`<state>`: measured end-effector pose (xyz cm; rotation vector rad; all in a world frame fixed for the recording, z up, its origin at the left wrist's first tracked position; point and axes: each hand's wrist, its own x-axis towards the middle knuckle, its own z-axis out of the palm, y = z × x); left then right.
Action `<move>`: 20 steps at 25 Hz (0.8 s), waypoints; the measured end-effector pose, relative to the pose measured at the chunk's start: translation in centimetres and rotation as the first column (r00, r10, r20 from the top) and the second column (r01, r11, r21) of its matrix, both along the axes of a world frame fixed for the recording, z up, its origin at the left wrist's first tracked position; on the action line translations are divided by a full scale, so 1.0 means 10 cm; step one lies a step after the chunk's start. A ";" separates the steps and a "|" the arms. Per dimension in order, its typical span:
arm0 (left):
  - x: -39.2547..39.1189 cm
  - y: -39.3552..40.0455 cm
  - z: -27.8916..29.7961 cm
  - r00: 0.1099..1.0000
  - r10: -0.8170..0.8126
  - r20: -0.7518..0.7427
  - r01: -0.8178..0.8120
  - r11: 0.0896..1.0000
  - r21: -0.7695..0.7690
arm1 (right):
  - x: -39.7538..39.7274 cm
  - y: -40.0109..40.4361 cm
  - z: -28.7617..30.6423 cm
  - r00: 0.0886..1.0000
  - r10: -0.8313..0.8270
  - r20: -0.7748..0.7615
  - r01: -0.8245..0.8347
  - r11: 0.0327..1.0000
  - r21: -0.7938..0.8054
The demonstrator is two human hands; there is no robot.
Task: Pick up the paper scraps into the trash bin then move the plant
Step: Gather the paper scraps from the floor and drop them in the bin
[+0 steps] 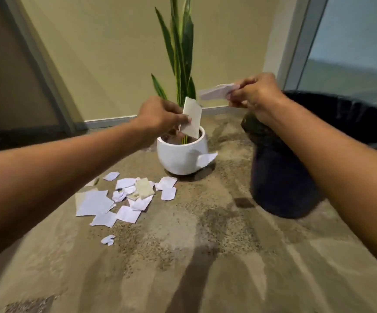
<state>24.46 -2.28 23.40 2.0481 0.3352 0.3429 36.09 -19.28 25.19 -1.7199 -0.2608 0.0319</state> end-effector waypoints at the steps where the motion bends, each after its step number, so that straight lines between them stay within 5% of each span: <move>1: 0.11 -0.20 0.13 0.999 -0.018 0.027 0.018 1.000 0.011 | 0.09 -0.19 0.09 0.999 -0.054 0.002 0.054 0.998 0.021; 5: 0.46 -0.91 0.43 0.993 -0.098 0.068 0.099 0.995 -0.013 | 0.39 -0.88 0.22 0.943 -0.331 -0.025 0.330 0.943 -0.047; 10: 0.82 -1.51 0.43 0.992 -0.121 0.043 0.120 0.993 0.010 | 0.50 -1.34 0.04 0.912 -0.400 0.094 0.391 0.777 -0.493; 17: 0.89 -1.56 0.44 0.992 -0.129 -0.014 0.130 0.988 0.082 | 0.36 -1.03 -0.08 0.928 -0.353 0.117 0.371 0.894 -0.251; 20: 0.61 -1.08 0.38 0.988 -0.130 -0.085 0.144 0.970 0.198 | 0.07 -0.48 -0.14 0.968 -0.160 0.191 0.203 0.950 -0.236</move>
